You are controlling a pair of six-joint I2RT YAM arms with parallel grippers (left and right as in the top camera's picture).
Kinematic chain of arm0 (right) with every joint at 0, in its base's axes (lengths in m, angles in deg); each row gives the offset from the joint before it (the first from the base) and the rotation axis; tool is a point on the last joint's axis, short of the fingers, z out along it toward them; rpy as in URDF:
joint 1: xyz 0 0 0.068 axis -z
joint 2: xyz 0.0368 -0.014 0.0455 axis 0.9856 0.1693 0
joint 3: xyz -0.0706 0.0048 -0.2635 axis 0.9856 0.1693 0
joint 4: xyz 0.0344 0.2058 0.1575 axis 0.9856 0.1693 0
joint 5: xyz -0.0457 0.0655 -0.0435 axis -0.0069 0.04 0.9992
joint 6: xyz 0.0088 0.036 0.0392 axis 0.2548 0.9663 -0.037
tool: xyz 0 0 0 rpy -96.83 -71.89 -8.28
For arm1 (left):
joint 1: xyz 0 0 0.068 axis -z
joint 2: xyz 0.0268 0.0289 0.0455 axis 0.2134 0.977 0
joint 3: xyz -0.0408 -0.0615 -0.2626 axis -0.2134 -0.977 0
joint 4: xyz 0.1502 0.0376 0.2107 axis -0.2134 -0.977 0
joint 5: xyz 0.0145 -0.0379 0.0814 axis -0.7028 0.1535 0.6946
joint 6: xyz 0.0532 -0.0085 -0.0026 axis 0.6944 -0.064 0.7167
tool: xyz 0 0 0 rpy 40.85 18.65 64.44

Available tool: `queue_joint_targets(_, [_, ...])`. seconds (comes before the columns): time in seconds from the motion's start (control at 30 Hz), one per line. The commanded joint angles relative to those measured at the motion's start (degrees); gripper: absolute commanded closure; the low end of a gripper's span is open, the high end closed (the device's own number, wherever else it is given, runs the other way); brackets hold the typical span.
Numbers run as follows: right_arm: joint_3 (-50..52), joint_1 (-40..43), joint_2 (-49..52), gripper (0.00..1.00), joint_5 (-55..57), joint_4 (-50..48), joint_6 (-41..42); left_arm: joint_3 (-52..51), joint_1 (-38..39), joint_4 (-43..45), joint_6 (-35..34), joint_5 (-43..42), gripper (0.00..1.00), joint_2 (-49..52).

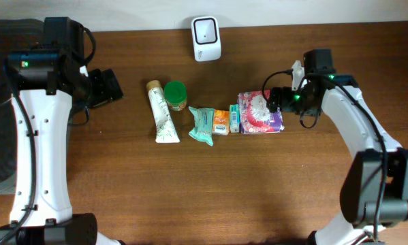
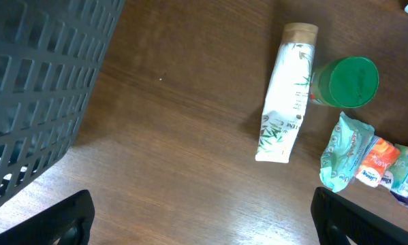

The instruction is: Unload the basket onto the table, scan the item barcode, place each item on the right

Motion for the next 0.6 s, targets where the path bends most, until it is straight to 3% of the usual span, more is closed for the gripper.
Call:
queue_joint_targets(0.0, [-1.0,0.2,2.5,0.02,-5.0,-0.4,-3.4,-0.1,-0.1,-0.1,-0.5,0.5,0.01,-1.0])
queue_joint_targets(0.57, [3.0,0.1,2.9,0.01,-11.6,-2.0,-3.4,-0.1,-0.1,0.0,-0.5,0.5,0.01,-1.0])
